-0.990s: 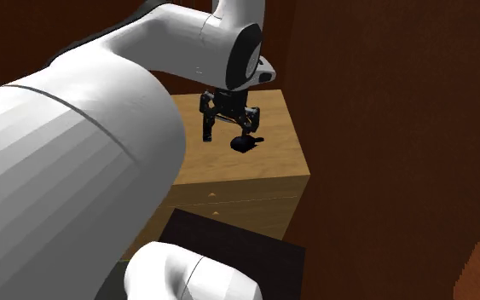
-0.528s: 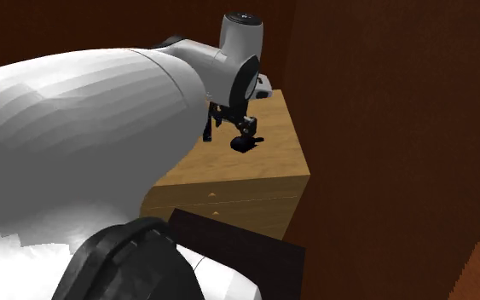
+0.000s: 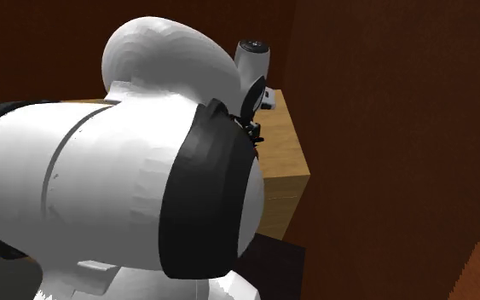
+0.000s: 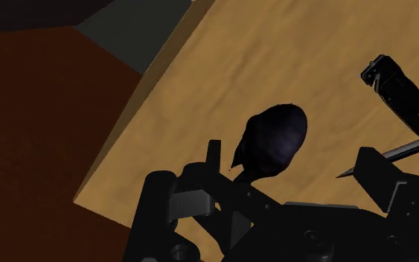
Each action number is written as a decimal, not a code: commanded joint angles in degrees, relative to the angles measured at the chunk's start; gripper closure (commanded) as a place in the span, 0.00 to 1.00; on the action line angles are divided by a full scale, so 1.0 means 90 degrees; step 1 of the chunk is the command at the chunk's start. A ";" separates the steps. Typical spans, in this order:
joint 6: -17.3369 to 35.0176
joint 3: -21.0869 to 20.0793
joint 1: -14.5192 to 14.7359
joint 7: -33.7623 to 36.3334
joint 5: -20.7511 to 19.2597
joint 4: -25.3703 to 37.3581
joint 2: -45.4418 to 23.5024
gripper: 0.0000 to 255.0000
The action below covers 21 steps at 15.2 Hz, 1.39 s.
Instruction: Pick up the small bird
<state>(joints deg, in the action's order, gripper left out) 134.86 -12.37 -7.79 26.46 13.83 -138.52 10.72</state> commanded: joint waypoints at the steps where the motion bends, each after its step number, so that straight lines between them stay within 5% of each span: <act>1: 0.0451 -0.0033 -0.0065 0.0314 -0.0016 0.0067 -0.0423 0.00; 11: 0.2111 0.0203 -0.0130 0.1942 -0.0408 0.1210 -0.2830 0.00; 21: 0.2687 0.0224 -0.0098 0.1877 -0.0396 0.1208 -0.3404 0.00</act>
<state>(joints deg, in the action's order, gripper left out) 158.84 -10.37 -8.72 43.31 10.30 -127.73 -19.68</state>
